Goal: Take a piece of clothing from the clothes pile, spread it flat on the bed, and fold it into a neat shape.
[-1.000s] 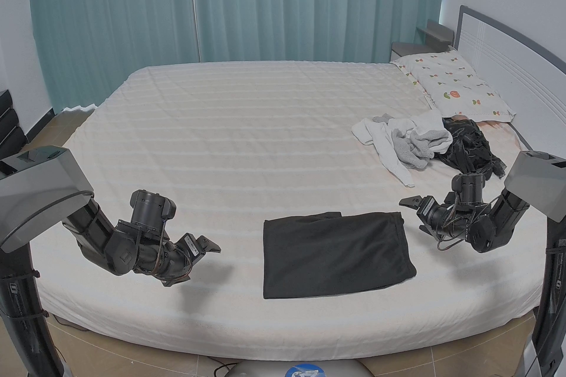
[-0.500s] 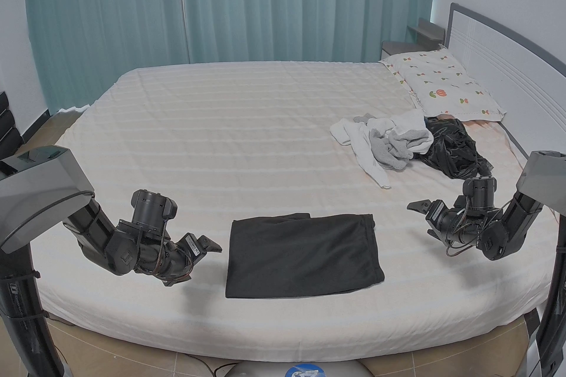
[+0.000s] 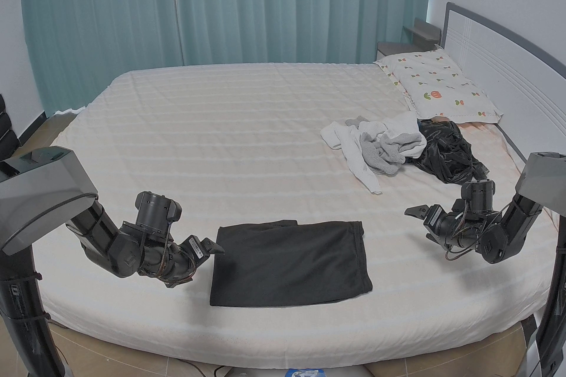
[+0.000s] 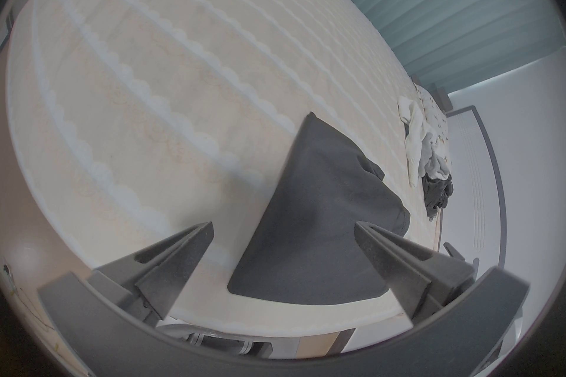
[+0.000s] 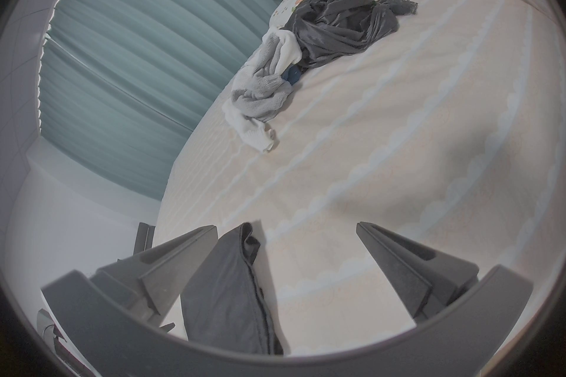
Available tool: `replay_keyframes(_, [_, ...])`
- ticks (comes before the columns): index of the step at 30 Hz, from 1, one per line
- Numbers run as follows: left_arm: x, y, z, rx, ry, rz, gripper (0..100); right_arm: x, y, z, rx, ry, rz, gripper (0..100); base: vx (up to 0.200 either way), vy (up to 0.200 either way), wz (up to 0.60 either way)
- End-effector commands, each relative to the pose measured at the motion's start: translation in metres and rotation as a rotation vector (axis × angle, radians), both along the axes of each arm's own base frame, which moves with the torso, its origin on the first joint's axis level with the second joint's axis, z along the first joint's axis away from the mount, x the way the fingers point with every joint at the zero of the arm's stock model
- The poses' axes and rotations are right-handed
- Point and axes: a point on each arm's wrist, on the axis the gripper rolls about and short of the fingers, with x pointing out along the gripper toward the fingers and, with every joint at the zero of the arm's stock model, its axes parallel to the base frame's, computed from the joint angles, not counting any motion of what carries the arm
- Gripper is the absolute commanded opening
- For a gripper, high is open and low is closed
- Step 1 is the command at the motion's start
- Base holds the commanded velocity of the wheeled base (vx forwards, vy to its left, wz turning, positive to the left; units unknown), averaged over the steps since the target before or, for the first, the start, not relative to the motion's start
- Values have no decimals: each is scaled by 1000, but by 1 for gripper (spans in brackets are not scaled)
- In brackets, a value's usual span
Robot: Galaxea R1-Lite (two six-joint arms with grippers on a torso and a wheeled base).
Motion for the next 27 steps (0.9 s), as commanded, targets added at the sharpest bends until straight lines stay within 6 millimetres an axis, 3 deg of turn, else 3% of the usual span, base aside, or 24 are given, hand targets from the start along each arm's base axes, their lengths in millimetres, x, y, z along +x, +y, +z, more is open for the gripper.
replay_keyframes(1, [-4, -6, -1, 17, -3, -39, 100, -1, 0, -3, -3, 10, 3, 100, 0, 0, 0])
replay_keyframes(11, [11, -15, -24, 185, -102, -154, 100, -7, 7, -4, -41, 11, 45, 100, 0, 0, 0])
replay_keyframes(21, [12, -36, -36, 200, -144, -252, 100, -10, 10, -7, -69, 19, 60, 100, 0, 0, 0])
replay_keyframes(27, [10, -37, -41, 243, -144, -295, 100, -7, 11, -9, -68, 19, 63, 100, 0, 0, 0])
